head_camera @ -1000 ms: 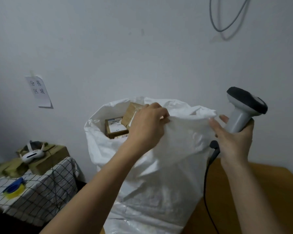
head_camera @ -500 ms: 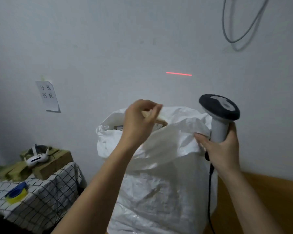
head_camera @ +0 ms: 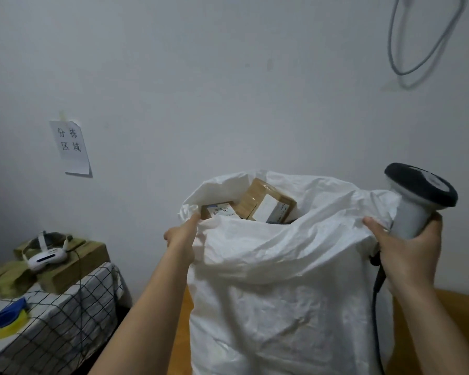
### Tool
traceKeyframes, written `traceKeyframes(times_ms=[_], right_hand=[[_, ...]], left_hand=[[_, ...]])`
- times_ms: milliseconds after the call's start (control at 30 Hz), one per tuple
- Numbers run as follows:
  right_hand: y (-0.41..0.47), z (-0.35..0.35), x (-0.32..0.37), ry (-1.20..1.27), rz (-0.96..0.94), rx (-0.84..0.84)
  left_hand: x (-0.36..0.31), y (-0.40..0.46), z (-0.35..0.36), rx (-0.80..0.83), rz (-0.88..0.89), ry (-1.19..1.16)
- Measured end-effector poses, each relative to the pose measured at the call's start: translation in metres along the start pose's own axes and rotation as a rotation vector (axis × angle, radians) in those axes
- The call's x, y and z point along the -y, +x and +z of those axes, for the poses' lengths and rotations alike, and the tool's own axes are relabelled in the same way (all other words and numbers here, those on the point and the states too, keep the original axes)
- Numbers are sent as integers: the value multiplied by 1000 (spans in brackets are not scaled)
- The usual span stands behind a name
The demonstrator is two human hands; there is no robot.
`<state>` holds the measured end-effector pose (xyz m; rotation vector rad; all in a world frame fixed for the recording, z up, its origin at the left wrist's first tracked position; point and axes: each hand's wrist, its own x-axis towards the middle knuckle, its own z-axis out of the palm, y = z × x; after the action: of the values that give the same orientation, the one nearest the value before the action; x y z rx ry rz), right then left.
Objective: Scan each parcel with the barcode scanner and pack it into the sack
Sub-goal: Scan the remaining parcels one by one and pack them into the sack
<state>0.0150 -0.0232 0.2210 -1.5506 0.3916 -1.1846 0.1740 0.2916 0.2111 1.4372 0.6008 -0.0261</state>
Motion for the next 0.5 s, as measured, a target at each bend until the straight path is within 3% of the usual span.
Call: traceKeyframes(times_ms=[100, 167, 333, 500], right_hand=[[-1, 5, 1, 0, 16, -28], [-2, 9, 2, -1, 30, -39], [-5, 18, 3, -37, 50, -67], [-8, 21, -2, -43, 66, -80]], left_hand=[[7, 18, -3, 163, -55, -112], [5, 23, -3, 136, 19, -166], [-28, 6, -2, 215, 315, -200], [-43, -13, 5, 213, 680, 21]])
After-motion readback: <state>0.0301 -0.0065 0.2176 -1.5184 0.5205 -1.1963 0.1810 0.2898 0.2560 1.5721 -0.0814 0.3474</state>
